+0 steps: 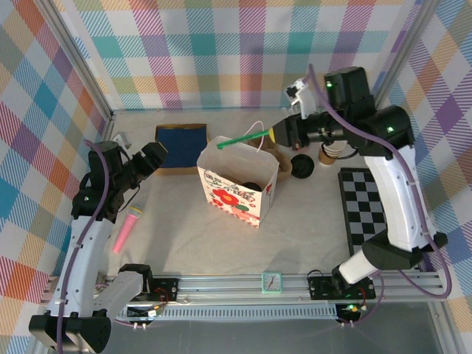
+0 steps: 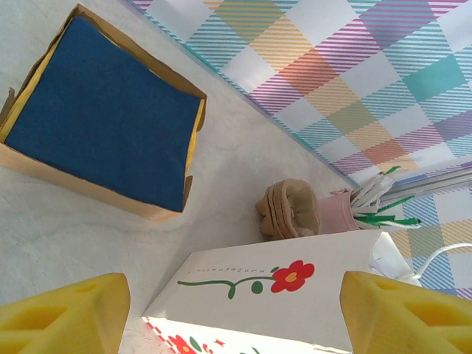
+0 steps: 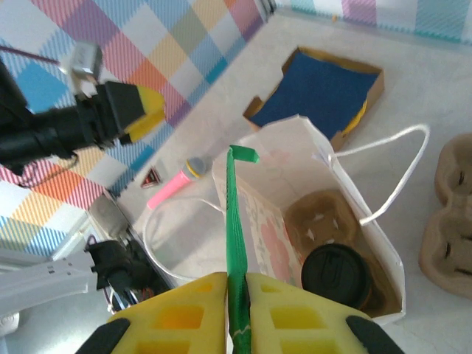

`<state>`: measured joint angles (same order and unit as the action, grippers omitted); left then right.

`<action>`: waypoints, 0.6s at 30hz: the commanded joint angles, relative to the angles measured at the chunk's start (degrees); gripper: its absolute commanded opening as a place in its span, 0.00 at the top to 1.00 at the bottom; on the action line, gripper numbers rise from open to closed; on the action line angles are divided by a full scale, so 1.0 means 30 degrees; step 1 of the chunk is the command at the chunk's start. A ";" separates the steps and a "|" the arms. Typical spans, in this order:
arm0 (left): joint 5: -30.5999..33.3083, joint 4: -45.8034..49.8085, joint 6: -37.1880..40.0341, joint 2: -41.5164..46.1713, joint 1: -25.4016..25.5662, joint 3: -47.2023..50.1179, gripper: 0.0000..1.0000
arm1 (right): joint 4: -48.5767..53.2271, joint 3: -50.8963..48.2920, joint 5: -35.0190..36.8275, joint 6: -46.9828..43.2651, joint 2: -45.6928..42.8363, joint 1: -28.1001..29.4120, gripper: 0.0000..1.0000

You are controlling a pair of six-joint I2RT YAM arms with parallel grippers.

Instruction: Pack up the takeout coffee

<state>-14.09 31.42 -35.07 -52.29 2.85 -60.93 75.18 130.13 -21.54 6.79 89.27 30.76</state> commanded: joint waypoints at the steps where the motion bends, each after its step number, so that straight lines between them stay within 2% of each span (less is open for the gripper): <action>1: -0.0329 0.0220 0.0291 0.0467 -0.0065 -0.0346 0.25 | 0.1131 0.0423 0.1430 -0.0231 0.0929 0.0622 0.84; 11: -0.0365 0.0367 0.0352 0.0718 0.0045 -0.0243 0.25 | 0.1618 0.1248 0.3653 -0.0255 0.3407 0.2433 0.84; 18: -0.0289 0.0447 0.0468 0.0841 0.0103 -0.0074 0.25 | 0.2929 0.3840 0.5727 -0.0385 0.5758 0.3590 0.86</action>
<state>-14.09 31.88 -34.94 -51.05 2.92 -60.90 80.95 138.12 -7.77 6.59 104.73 40.27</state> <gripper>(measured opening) 0.753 0.144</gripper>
